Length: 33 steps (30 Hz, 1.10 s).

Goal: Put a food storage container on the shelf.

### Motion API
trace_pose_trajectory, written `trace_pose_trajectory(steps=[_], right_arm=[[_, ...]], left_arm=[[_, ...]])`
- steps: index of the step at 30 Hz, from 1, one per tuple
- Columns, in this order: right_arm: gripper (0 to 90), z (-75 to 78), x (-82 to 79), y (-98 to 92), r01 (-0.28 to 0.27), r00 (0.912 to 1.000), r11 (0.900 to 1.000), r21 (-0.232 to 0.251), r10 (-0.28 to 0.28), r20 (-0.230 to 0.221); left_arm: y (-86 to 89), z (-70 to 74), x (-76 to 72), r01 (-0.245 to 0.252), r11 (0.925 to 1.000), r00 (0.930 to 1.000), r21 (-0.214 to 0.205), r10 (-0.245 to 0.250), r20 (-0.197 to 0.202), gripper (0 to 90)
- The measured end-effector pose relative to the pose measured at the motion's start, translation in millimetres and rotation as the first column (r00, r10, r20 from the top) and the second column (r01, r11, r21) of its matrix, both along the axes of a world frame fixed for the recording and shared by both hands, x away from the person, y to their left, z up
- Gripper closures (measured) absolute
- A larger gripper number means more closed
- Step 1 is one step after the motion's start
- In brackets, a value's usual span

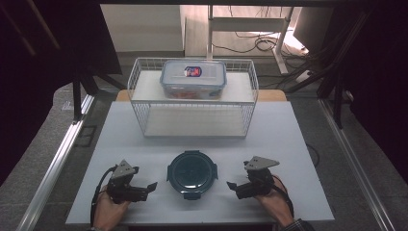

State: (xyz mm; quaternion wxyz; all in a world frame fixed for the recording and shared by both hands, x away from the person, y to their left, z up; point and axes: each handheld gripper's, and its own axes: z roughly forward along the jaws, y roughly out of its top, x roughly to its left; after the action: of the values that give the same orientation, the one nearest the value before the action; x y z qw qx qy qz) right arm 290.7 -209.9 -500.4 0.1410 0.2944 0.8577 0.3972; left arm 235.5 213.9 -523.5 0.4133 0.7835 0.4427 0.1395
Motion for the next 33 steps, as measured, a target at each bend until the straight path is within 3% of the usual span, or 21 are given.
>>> trace_pose_trajectory(steps=[7, 12, 16, 19, 24, 27, 33], right_arm=[[2.4, 3.4, -1.1, 1.9, -0.002, 1.0000, 0.9999, 0.014, 0.002, -0.001], [2.5, 7.6, -1.7, 7.1, -0.007, 0.9999, 0.9999, 0.011, 0.007, 0.008], [2.0, 11.5, -0.6, 12.2, -0.008, 0.9999, 0.9996, 0.025, 0.009, -0.012], [0.4, 13.1, 1.5, 16.9, -0.020, 0.9992, 0.9995, 0.024, 0.021, -0.034], [0.0, 18.6, 5.8, 25.5, -0.015, 0.9941, 0.9984, 0.054, 0.021, -0.107], [1.6, 23.0, 7.7, 31.3, -0.037, 0.9903, 0.9970, 0.068, 0.045, -0.131], [4.2, 26.3, 14.9, 48.7, -0.070, 0.9809, 0.9956, 0.062, 0.080, -0.177]], left_arm=[[-7.1, 2.9, 2.1, 0.027, 0.9993, 0.9996, 0.025, -0.026, -0.003, 6.1], [-12.0, 8.9, 5.2, 0.055, 0.9983, 0.9983, -0.019, -0.055, -0.017, 5.7], [-14.9, 12.5, 7.6, 0.062, 0.9979, 0.9978, -0.017, -0.063, -0.021, 5.7], [-16.7, 16.0, 10.9, 0.073, 0.9965, 0.9969, -0.041, -0.074, -0.026, 5.6], [-22.5, 23.6, 19.5, 0.099, 0.9893, 0.9941, -0.107, -0.103, -0.033, 4.0], [-28.1, 25.8, 25.1, 0.137, 0.9807, 0.9884, -0.140, -0.144, -0.048, 2.3], [-40.1, 28.1, 39.3, 0.177, 0.9719, 0.9778, -0.155, -0.192, -0.084, 2.4]])
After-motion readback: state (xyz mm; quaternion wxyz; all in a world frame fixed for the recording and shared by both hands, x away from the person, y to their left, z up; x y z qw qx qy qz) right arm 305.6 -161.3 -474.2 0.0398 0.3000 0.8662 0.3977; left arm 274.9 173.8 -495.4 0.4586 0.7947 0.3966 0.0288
